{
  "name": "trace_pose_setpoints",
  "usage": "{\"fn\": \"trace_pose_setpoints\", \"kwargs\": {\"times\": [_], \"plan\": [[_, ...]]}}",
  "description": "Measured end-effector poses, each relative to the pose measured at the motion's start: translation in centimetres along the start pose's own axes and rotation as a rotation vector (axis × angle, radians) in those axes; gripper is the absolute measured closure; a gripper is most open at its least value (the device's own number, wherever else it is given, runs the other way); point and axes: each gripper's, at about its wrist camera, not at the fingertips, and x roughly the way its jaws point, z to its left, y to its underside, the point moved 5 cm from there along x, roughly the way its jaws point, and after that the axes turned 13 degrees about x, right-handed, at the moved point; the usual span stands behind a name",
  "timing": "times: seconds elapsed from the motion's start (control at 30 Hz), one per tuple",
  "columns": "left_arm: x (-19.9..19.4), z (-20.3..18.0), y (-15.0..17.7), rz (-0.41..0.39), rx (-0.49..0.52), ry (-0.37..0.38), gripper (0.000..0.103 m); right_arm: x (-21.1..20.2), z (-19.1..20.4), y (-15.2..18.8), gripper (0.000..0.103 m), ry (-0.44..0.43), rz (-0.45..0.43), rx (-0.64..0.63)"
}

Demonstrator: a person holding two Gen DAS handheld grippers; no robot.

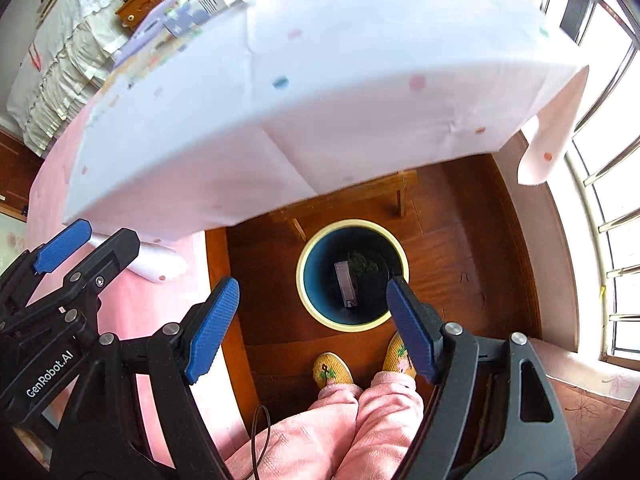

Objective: Collect trash
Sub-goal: 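Raise both tools back over the table toward the red envelope, then grasp the red envelope with the right tool while the left tool grasps the black-gold wrapper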

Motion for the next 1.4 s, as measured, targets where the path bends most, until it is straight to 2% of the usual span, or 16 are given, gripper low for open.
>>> {"fn": "trace_pose_setpoints", "kwargs": {"times": [0.17, 0.37, 0.53, 0.7, 0.93, 1.13, 1.27, 1.4], "plan": [[-6.0, 2.4, -3.9, -0.068, -0.006, -0.005, 0.032, -6.3, 3.3, -1.9, 0.029, -0.026, -0.095, -0.045], [-11.8, 4.2, -8.2, -0.160, 0.049, -0.059, 0.032, -11.8, 5.2, -5.7, 0.029, -0.036, -0.204, -0.059], [-13.6, 5.9, -11.7, -0.206, 0.053, -0.094, 0.032, -14.6, 5.0, -10.4, 0.029, -0.039, -0.272, -0.043], [-12.6, 7.0, -14.6, -0.195, 0.030, -0.101, 0.032, -15.3, 4.6, -16.0, 0.029, -0.039, -0.318, -0.049], [-7.9, 7.1, -19.4, -0.150, -0.013, -0.138, 0.032, -11.1, 4.6, -25.4, 0.029, -0.047, -0.279, -0.106], [-3.1, 6.9, -25.3, -0.057, -0.110, -0.143, 0.032, -5.2, 4.7, -33.3, 0.029, -0.062, -0.158, -0.160], [-0.3, 6.5, -29.0, -0.012, -0.165, -0.171, 0.032, -1.2, 5.0, -37.4, 0.029, -0.080, -0.083, -0.207], [2.0, 6.2, -31.1, 0.024, -0.239, -0.186, 0.032, 3.3, 5.3, -39.8, 0.029, -0.072, -0.012, -0.244]]}}
